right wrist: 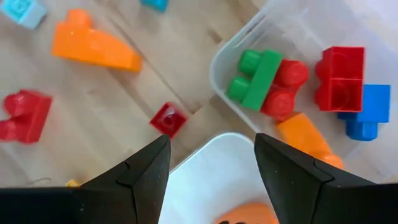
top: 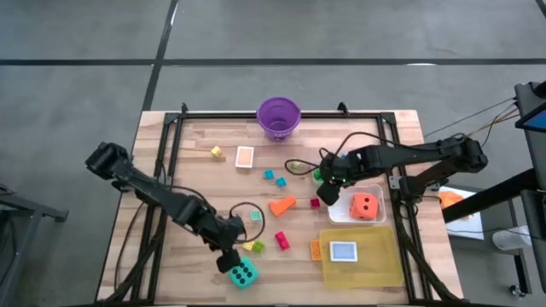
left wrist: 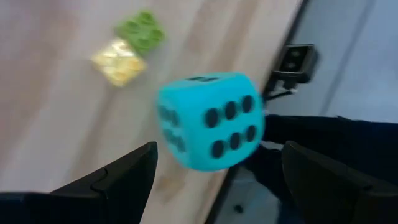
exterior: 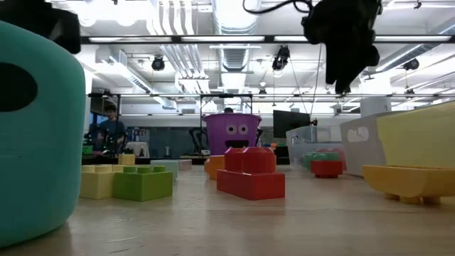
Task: Pick & Place Toys
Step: Put the blue dice into the white bin
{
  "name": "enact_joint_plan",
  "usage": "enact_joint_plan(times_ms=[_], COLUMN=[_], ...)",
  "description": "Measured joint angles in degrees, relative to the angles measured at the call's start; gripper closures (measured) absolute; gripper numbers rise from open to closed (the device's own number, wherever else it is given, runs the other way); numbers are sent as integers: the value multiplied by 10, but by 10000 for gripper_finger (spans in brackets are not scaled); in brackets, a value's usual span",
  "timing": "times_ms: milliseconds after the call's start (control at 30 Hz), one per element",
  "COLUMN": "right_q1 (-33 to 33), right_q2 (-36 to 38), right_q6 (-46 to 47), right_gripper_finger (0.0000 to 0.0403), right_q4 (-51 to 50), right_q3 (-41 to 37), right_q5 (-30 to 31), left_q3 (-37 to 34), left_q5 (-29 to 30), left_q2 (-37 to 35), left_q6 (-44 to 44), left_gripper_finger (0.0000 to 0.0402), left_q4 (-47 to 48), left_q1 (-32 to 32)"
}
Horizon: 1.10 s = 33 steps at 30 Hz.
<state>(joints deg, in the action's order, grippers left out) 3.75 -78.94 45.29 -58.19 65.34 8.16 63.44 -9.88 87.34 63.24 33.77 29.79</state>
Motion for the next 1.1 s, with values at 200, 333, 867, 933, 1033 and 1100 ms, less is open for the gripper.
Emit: enact_joint_plan(times_ms=[200, 333, 867, 933, 1033, 1100], right_q1=[60, 94, 155, 155, 155, 155], right_q2=[18, 29, 23, 23, 23, 23], right_q6=[19, 49, 104, 112, 117, 120], right_gripper_finger=[173, 173, 173, 173, 173, 173], right_q4=[2, 6, 18, 21, 22, 24], right_q3=[0, 0, -1, -1, -1, -1], right_q5=[16, 36, 40, 40, 40, 40], left_q3=[-58, -80, -167, -177, -187, -188], left_q5=[-6, -5, 2, 2, 2, 2], left_q2=[0, 1, 3, 3, 5, 6], left_q6=[64, 76, 72, 71, 73, 73], left_gripper_finger=[70, 70, 70, 70, 70, 70], left_q4=[-120, -119, -282, -309, -314, -312], left_q1=[21, 32, 33, 33, 33, 33])
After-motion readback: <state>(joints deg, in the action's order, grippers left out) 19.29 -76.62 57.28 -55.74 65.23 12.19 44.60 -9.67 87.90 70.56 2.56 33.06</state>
